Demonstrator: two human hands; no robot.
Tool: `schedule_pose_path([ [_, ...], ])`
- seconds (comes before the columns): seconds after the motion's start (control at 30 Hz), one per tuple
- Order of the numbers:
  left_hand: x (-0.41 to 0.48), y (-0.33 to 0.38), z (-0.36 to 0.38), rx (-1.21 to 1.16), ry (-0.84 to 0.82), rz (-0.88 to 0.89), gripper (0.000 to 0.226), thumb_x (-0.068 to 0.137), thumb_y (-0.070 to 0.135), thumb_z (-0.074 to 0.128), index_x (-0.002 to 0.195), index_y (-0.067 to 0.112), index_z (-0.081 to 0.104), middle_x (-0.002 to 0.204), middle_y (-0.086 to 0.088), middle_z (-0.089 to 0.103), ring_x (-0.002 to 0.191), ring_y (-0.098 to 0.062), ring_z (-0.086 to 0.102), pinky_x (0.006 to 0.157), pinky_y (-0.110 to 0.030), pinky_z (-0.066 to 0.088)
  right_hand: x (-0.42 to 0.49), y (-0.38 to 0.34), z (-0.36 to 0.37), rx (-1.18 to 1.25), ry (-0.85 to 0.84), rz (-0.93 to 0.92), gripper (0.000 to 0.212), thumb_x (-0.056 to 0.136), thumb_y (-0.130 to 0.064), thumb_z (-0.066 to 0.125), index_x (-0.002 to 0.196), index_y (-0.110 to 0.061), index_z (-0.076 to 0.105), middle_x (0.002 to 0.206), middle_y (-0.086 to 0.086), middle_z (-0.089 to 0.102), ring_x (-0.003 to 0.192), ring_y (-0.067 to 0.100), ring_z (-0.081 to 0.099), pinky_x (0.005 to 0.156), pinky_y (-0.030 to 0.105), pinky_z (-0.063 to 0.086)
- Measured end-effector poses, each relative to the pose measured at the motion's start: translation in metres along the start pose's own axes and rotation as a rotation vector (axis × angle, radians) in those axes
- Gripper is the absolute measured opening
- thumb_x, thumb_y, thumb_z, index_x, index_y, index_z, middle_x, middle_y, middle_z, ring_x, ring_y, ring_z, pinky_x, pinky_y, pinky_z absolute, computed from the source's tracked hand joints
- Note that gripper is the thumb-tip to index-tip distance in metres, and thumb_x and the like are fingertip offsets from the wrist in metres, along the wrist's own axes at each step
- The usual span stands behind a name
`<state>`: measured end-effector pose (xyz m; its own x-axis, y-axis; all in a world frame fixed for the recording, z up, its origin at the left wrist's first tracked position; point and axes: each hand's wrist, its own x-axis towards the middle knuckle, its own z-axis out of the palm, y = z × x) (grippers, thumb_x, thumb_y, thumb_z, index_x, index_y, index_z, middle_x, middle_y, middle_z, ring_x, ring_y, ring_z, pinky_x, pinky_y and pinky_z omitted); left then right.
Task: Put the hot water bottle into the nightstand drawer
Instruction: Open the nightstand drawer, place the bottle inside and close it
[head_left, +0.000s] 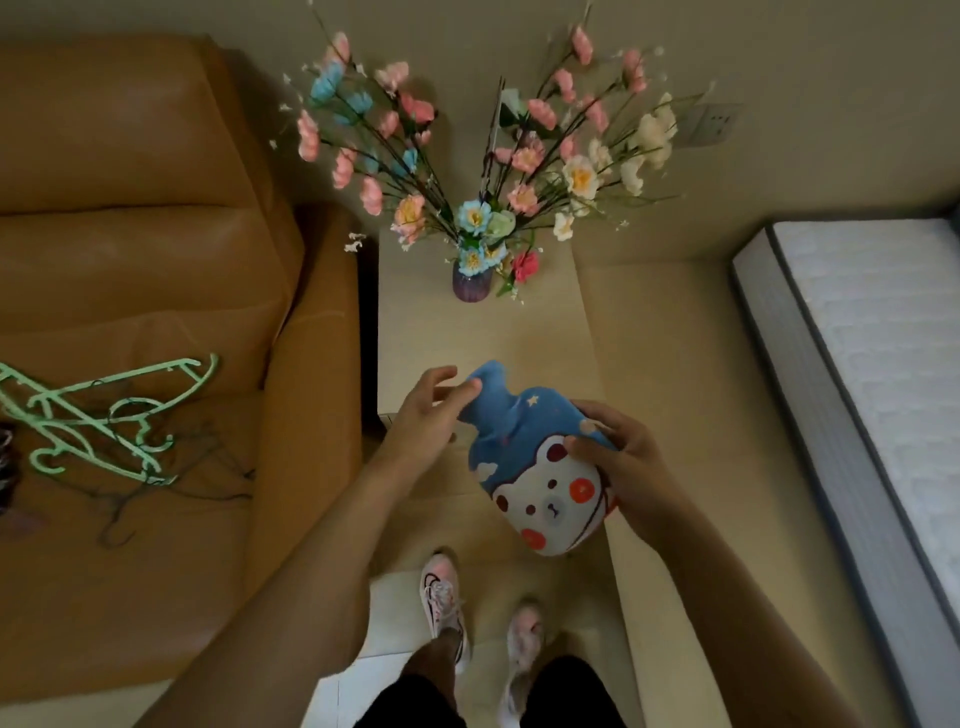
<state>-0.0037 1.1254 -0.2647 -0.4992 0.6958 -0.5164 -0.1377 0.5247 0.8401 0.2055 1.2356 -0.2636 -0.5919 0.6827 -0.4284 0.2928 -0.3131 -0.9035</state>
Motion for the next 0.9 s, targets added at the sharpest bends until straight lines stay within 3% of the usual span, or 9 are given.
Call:
schedule_pose_path([
  [0.1,0.045,-0.004,0.000,-0.001,-0.113,-0.004,0.035,0.094,0.043,0.059,0.125,0.027,0.061,0.111,0.005,0.069,0.094,-0.007,0.068,0.072,-0.024,0.059,0.048,0.004,-0.006,-0.017,-0.082,0.053,0.039,0.084,-0.005,0.071,0.121,-0.018,0.070,0.112,0.012,0.076,0.096,0.035,0.074,0.076,0.043,0.062],
  [0.27,0.121,-0.040,0.010,-0.050,-0.028,-0.060,0.028,0.097,0.036,0.058,0.122,0.023,0.063,0.115,-0.003,0.070,0.109,-0.021,0.067,0.093,-0.042,0.055,0.135,0.033,-0.014,0.107,0.025,0.139,0.043,0.081,-0.012,0.076,0.123,-0.018,0.065,0.110,0.015,0.074,0.093,0.035,0.074,0.070,0.040,0.060],
  [0.37,0.167,-0.072,0.019,-0.087,0.073,-0.106,0.032,0.099,0.041,0.051,0.121,0.020,0.061,0.118,-0.006,0.069,0.110,-0.023,0.065,0.089,-0.041,0.055,0.178,0.073,-0.019,0.208,0.102,0.188,0.056,0.082,-0.006,0.071,0.135,-0.011,0.055,0.119,0.015,0.070,0.102,0.031,0.071,0.078,0.045,0.060],
  [0.47,0.207,-0.101,0.033,-0.110,0.155,-0.138,0.032,0.100,0.041,0.049,0.121,0.019,0.059,0.117,-0.004,0.067,0.104,-0.020,0.065,0.085,-0.038,0.055,0.207,0.111,-0.020,0.060,0.176,0.211,0.058,0.085,-0.005,0.072,0.139,-0.011,0.051,0.125,0.015,0.068,0.109,0.035,0.069,0.091,0.058,0.056],
  [0.57,0.251,-0.130,0.051,-0.127,0.240,-0.180,0.035,0.099,0.038,0.053,0.127,0.016,0.054,0.117,-0.003,0.064,0.094,-0.012,0.063,0.081,-0.035,0.057,0.247,0.150,-0.016,-0.105,0.276,0.202,0.058,0.085,-0.007,0.074,0.136,-0.008,0.047,0.126,0.016,0.065,0.110,0.034,0.068,0.093,0.057,0.056],
  [0.67,0.289,-0.152,0.059,-0.084,0.308,-0.206,0.041,0.097,0.035,0.057,0.130,0.011,0.056,0.120,-0.007,0.065,0.103,-0.021,0.065,0.091,-0.038,0.056,0.288,0.176,-0.012,-0.262,0.346,0.146,0.050,0.086,-0.019,0.076,0.128,-0.009,0.050,0.122,0.009,0.065,0.106,0.026,0.067,0.081,0.035,0.060],
  [0.73,0.310,-0.161,0.058,-0.018,0.340,-0.188,0.040,0.096,0.032,0.058,0.128,0.009,0.058,0.121,-0.010,0.067,0.107,-0.026,0.065,0.089,-0.038,0.055,0.316,0.184,-0.009,-0.352,0.357,0.100,0.047,0.085,-0.024,0.075,0.126,-0.012,0.054,0.116,0.004,0.066,0.096,0.017,0.065,0.063,0.011,0.051],
  [0.77,0.319,-0.165,0.057,0.018,0.353,-0.172,0.039,0.096,0.031,0.059,0.128,0.008,0.059,0.122,-0.011,0.067,0.106,-0.026,0.065,0.086,-0.036,0.054,0.329,0.187,-0.007,-0.382,0.355,0.080,0.047,0.085,-0.025,0.075,0.126,-0.012,0.056,0.116,0.003,0.067,0.094,0.016,0.064,0.061,0.009,0.050],
  [0.9,0.343,-0.181,0.057,0.154,0.406,-0.100,0.037,0.095,0.030,0.061,0.124,0.008,0.060,0.121,-0.009,0.067,0.099,-0.021,0.063,0.079,-0.029,0.046,0.371,0.200,0.001,-0.484,0.358,0.030,0.047,0.086,-0.023,0.072,0.129,-0.011,0.059,0.124,0.010,0.067,0.110,0.025,0.066,0.092,0.036,0.056],
])
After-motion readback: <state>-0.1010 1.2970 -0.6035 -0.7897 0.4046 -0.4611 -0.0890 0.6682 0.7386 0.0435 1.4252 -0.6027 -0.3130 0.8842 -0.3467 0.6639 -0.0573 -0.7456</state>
